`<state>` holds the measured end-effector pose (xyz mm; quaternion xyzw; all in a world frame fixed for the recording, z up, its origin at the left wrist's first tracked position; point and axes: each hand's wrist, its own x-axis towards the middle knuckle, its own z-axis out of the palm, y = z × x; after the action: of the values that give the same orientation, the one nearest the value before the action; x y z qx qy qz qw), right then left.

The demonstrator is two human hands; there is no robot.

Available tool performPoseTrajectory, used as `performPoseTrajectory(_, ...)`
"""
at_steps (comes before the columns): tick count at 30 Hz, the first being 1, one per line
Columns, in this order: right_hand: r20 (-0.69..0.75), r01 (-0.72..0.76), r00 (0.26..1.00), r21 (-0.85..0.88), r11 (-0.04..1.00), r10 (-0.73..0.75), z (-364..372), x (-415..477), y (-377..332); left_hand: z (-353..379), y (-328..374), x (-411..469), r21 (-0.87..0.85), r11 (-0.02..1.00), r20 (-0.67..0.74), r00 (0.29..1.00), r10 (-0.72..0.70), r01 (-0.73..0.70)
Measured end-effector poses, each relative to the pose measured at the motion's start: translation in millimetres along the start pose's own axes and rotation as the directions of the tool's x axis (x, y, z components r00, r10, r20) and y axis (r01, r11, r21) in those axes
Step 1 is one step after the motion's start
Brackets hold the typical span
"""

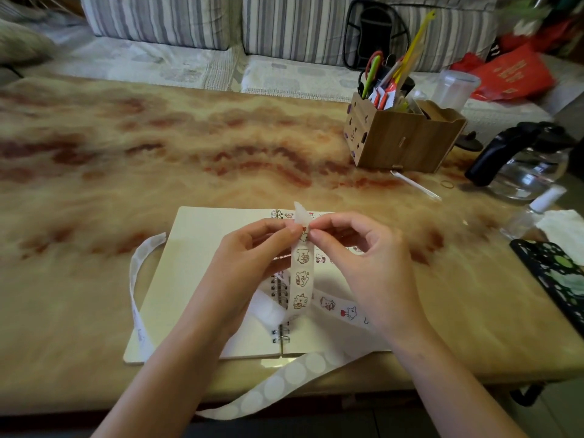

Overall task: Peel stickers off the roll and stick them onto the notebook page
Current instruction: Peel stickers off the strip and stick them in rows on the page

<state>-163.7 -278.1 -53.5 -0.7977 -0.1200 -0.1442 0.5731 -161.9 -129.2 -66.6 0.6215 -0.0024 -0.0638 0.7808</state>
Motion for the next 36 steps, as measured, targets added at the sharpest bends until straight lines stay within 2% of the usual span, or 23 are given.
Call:
performPoseTrajectory(7, 0.008, -0.012, 1.0, -0.03, 0.999, 0.013, -3.3, 0.5, -0.3, 0.7, -0.4, -0.6, -0.001, 0.999, 0.018, 0.999, 0.044, -0.044)
performPoseTrajectory(16, 0.042, -0.087, 0.996, 0.051, 0.995, 0.084, -5.5, 3.0, 3.0, 1.8, -0.8, -0.2, 0.04, 0.998, 0.009, 0.999, 0.049, -0.049)
performPoseTrajectory(23, 0.069, -0.058, 0.996, 0.006, 0.998, 0.057, -7.1, 2.2, 1.9, 4.6, 0.8, 0.0, 0.047, 0.999, -0.041, 0.999, 0.016, -0.014)
performPoseTrajectory(28, 0.096, -0.03, 0.994, -0.124, 0.992, 0.042, -6.7, 0.0, 1.5, 5.3, -0.6, 0.5, 0.062, 0.998, -0.107, 0.994, 0.029, -0.023)
performPoseTrajectory(31, 0.111, 0.035, 0.994, -0.217, 0.976, -0.011, -6.8, -0.1, 3.3, 5.7, -0.5, 0.1, 0.086, 0.996, -0.135, 0.99, 0.039, -0.027)
performPoseTrajectory(36, 0.168, 0.005, 0.986, -0.133, 0.991, 0.017, -9.5, 0.2, 2.4, 5.9, 0.1, -0.3, 0.158, 0.987, -0.166, 0.985, 0.057, -0.03)
